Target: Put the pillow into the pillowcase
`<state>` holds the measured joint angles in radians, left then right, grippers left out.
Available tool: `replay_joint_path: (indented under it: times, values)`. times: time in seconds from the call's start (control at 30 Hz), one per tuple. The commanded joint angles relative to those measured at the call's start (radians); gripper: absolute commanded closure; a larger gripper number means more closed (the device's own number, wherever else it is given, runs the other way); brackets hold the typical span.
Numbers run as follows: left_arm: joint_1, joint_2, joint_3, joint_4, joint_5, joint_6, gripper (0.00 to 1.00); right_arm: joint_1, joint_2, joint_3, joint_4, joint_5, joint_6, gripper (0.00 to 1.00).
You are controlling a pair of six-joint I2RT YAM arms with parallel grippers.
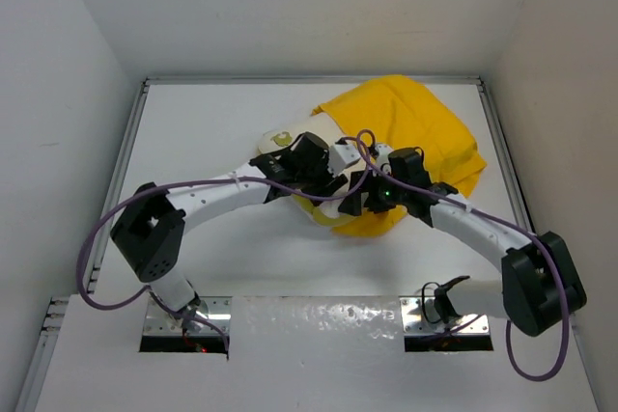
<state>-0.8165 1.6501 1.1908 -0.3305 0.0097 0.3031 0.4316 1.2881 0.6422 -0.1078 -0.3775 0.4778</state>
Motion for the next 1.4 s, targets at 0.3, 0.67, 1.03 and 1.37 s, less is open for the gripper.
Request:
replay_joint_path:
  times: [0.3, 0.67, 1.03, 1.37]
  values:
    - [0.267, -0.207, 0.202, -0.274, 0.337, -0.019, 0.0, -0.002, -0.123, 0.264, -0.149, 0.43, -0.085, 0.74]
    - [0.619, 0.011, 0.28, -0.136, 0.342, -0.085, 0.0, 0.016, -0.012, 0.223, -0.196, 0.586, 0.04, 0.01]
    - [0.518, 0.398, 0.386, -0.107, 0.392, 0.004, 0.03, 0.021, 0.299, 0.267, -0.053, 0.551, 0.019, 0.32]
    - [0.458, 0.268, 0.112, -0.283, 0.539, 0.259, 0.5, 0.056, 0.484, 0.399, 0.126, 0.05, -0.188, 0.99]
